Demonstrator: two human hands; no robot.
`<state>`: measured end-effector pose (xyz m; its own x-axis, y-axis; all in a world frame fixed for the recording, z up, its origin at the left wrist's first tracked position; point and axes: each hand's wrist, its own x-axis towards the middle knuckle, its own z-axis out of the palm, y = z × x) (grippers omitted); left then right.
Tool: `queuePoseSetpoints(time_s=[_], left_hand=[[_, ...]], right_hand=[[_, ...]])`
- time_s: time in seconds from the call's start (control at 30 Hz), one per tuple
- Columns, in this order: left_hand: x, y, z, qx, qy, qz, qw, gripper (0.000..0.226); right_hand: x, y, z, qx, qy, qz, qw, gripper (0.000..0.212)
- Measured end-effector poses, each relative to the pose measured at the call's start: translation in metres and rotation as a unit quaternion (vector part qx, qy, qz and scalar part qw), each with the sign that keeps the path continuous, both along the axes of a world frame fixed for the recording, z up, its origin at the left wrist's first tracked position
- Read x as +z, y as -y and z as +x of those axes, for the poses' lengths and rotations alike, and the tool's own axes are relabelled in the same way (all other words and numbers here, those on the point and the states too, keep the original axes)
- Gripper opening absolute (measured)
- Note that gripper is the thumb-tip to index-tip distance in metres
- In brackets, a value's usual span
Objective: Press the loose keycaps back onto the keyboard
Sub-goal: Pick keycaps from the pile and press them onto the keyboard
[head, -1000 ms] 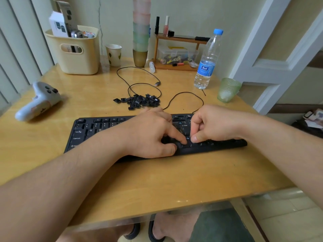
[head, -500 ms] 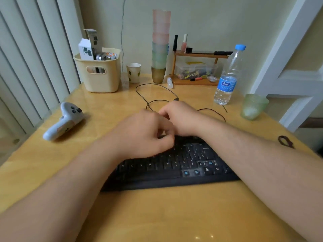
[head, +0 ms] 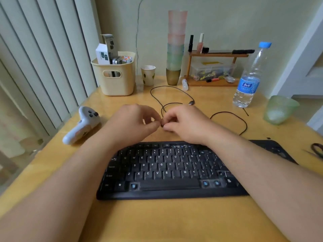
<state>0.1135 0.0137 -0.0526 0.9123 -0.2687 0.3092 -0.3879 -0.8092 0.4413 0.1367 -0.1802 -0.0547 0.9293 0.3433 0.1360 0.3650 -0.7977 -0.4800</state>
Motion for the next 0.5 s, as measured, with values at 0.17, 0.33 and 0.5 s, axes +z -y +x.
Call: queuePoseSetpoints(time_s=[0.17, 0.33, 0.5], left_hand=[[0.002, 0.019, -0.013, -0.126, -0.005, -0.149, 0.981, 0.026], [-0.004, 0.036, -0.021, -0.16, 0.026, -0.201, 0.966, 0.029], [-0.005, 0.038, -0.024, -0.142, 0.044, -0.196, 0.969, 0.025]], right_hand=[[-0.003, 0.032, -0.029, -0.008, -0.197, 0.416, 0.888, 0.014], [0.001, 0.05, -0.04, 0.034, -0.255, 0.515, 0.818, 0.014], [0.001, 0.053, -0.039, 0.036, -0.274, 0.528, 0.803, 0.015]])
